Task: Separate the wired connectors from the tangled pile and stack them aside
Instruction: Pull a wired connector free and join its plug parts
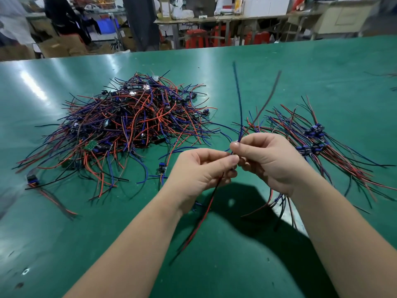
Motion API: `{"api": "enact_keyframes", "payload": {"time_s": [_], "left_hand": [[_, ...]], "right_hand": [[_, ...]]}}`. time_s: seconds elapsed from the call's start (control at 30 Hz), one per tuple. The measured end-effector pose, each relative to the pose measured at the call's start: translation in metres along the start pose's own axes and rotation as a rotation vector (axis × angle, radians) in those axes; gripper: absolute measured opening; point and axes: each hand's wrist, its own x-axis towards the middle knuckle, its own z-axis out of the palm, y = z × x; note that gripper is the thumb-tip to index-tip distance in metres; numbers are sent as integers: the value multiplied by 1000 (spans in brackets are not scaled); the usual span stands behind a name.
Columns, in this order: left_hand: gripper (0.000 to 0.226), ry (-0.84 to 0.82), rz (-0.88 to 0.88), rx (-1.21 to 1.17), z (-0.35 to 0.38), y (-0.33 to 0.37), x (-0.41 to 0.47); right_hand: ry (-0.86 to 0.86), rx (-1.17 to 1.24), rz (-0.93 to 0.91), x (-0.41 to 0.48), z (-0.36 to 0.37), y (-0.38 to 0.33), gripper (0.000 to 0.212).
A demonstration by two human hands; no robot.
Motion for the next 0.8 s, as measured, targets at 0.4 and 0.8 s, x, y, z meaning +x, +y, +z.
{"api": "enact_keyframes", "payload": {"time_s": [0.4,0.8], "left_hand": [[16,-132,-168,408,-1,-6,-5],[17,44,-141,74,0,0,-2]], "right_hand": [[420,97,-165,5,-26,-15,21],[454,157,-139,9,-19,-11,27]]}}
